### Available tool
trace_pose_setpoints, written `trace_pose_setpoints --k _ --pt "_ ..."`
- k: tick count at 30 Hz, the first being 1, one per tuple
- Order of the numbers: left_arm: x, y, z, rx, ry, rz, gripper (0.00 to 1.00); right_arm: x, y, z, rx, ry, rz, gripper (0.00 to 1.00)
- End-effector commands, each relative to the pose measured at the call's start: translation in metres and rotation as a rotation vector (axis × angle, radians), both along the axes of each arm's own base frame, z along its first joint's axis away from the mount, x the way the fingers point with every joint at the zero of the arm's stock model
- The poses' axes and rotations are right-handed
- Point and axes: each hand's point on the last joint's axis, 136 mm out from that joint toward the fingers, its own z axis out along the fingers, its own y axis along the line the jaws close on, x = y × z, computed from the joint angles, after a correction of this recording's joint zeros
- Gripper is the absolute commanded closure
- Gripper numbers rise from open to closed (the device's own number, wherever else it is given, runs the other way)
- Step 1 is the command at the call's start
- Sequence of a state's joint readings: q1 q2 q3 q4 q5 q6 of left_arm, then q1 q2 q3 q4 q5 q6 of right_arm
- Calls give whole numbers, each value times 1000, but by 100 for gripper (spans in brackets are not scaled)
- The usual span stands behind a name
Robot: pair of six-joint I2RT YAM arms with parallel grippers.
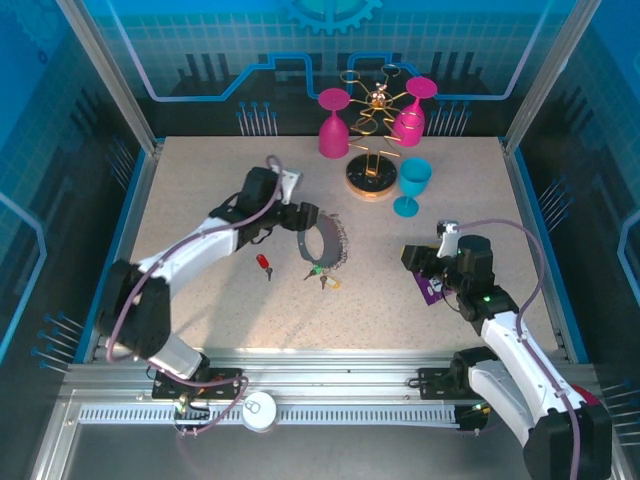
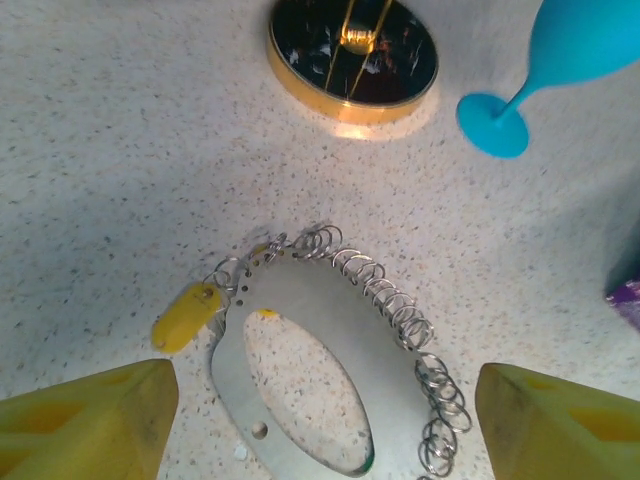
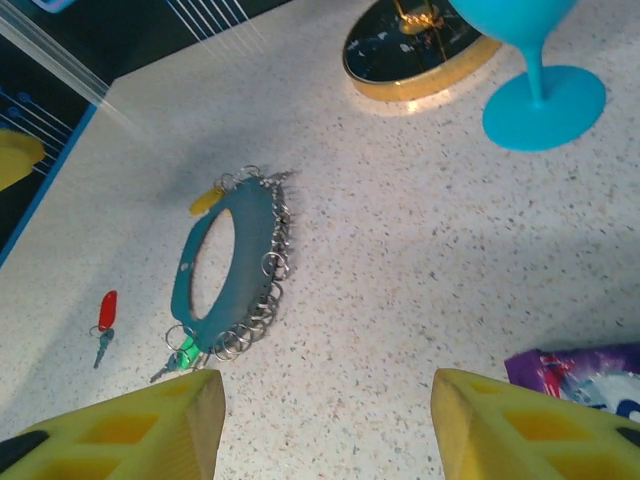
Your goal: Put the keys on the keyring
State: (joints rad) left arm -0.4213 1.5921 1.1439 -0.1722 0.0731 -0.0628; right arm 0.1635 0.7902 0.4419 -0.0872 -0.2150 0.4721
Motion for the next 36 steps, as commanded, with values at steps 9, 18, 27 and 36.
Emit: trace_pose_setpoints --k 9,18,27,36 --pt "40 -32 -68 345 168 -100 34 -11 -2 -5 2 91 -38 43" --pt "60 -47 -95 399 230 -153 46 -18 -6 -8 -14 96 -48 43" --pt "73 -42 -115 477 264 -132 58 -19 -8 -7 -21 97 -57 43" --pt "74 -36 -125 499 280 -111 65 -17 -15 -3 -64 72 -80 43"
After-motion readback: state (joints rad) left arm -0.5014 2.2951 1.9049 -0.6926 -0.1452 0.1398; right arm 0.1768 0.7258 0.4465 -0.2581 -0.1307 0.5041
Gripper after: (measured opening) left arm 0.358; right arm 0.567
